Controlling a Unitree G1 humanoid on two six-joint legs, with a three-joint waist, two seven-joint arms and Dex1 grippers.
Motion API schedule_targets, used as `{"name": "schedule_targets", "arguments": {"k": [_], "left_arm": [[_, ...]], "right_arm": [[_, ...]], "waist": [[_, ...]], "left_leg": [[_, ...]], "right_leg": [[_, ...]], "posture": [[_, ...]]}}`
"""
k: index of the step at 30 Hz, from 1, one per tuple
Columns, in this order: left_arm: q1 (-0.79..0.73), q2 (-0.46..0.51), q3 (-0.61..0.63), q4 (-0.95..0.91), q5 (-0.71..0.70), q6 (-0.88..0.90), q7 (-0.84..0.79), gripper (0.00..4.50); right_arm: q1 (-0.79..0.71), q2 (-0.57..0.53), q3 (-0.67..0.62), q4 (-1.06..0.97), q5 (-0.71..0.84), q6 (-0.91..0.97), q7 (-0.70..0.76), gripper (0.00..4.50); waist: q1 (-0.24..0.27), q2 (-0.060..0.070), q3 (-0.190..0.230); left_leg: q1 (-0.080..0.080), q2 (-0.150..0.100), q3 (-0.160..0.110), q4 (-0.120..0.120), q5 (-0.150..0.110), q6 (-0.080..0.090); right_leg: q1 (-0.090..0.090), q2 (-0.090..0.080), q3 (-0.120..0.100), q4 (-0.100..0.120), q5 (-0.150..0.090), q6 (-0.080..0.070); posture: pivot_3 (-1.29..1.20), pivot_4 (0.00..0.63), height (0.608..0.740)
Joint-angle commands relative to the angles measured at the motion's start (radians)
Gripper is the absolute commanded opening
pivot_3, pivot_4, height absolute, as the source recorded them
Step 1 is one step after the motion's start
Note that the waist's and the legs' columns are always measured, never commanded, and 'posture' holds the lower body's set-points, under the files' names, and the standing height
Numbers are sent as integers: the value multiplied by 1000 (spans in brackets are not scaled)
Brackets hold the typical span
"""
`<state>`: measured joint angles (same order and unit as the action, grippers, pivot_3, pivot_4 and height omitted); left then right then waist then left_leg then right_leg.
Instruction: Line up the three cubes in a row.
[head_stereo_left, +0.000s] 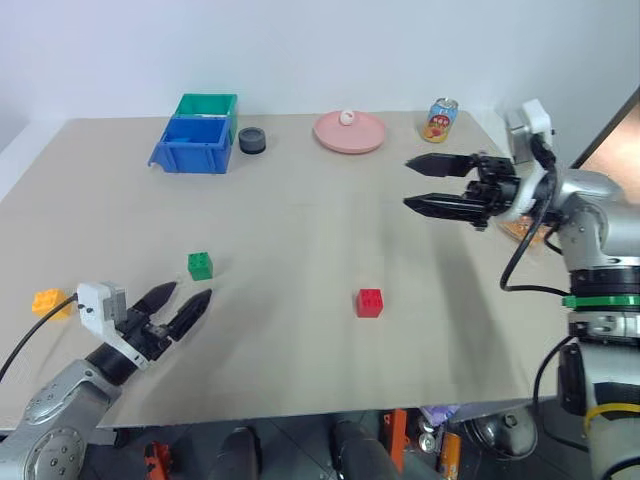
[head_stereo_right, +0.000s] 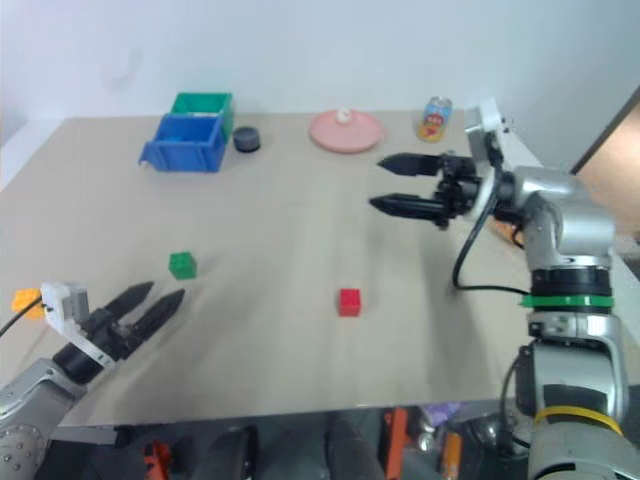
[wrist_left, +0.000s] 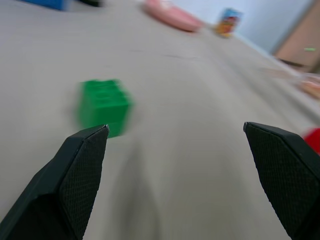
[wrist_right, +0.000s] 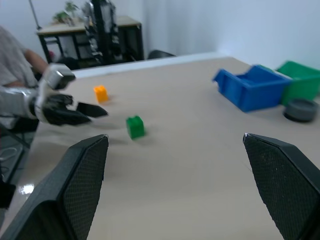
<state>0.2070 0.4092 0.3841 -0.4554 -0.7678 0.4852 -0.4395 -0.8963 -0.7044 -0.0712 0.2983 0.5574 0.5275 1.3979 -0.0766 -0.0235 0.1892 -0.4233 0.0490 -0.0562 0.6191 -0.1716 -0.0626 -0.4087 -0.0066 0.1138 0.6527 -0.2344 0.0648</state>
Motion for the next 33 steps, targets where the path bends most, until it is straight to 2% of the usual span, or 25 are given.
{"name": "schedule_targets", "arguments": {"k": [1,9,15,28,33], "left_arm": [[-25,-24,2,2,51,-2,97,4500],[-96,-34,-108,41,152,38,157,4500],[-155,-17,-155,122,237,37,159,4500],[-331,-52,-236,309,396,30,193,4500],[-381,-68,-257,358,442,41,206,3030]], "right_arm": [[28,31,14,-152,49,49,-21,4474],[107,61,72,-266,36,53,-42,4474],[130,65,64,-306,52,61,-63,4474],[191,40,35,-371,71,72,-116,4474],[218,36,28,-391,76,69,-140,4500]], "waist": [[2,0,0],[3,0,0],[2,0,0],[6,2,-1],[6,2,-1]], "left_leg": [[0,0,0,0,0,0],[-1,-1,-1,-1,0,0],[-1,0,-1,-1,0,0],[1,-1,-1,-1,3,0],[1,-1,-2,-1,5,1]], "right_leg": [[0,0,0,0,-1,1],[0,0,0,0,-1,1],[-1,1,0,0,0,1],[1,1,-1,0,4,1],[1,1,-1,0,6,0]], "posture": [[0,150,740],[0,150,740],[0,150,740],[0,150,740],[0,150,740]]}}
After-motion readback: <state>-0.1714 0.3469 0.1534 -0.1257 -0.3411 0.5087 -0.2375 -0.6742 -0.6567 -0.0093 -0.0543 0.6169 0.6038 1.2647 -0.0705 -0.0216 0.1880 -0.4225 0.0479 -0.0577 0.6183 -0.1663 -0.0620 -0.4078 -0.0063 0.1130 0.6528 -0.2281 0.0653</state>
